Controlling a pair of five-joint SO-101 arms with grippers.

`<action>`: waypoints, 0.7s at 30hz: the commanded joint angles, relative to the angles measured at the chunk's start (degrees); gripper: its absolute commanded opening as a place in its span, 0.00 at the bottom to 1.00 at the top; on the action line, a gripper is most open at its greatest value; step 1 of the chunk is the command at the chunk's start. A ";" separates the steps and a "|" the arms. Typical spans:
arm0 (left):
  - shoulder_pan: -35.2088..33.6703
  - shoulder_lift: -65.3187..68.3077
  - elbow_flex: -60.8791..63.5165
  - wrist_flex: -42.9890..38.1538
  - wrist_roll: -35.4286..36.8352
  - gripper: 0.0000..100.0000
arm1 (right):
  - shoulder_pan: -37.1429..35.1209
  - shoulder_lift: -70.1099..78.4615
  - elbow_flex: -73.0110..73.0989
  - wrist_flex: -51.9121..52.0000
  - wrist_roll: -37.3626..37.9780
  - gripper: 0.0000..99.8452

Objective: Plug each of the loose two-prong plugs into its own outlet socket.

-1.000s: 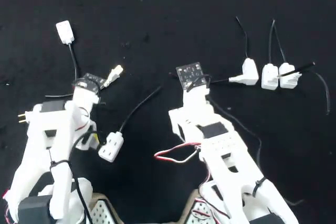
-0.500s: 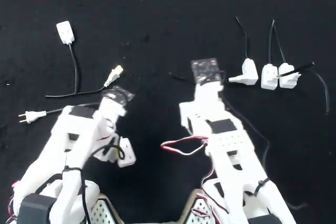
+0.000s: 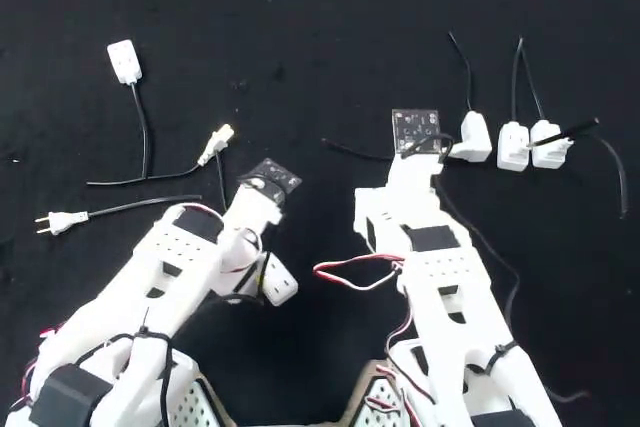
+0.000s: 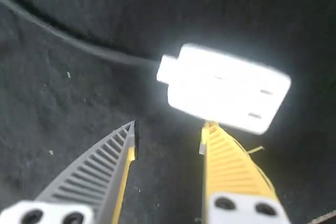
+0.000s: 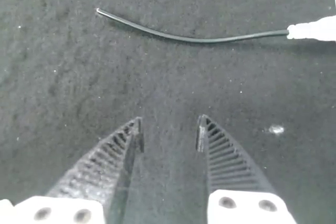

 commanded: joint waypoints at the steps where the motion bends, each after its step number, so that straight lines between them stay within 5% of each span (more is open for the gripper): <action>1: -4.44 -0.97 -4.00 3.78 -0.18 0.20 | 0.79 -1.98 -3.21 -0.35 -0.53 0.17; 10: -17.36 -0.26 -22.46 14.42 -2.73 0.20 | 0.70 -1.98 -3.21 -0.35 -0.53 0.17; 21: -16.04 -0.26 -6.11 -19.34 10.29 0.20 | 0.70 -1.89 -3.21 -0.35 -0.53 0.17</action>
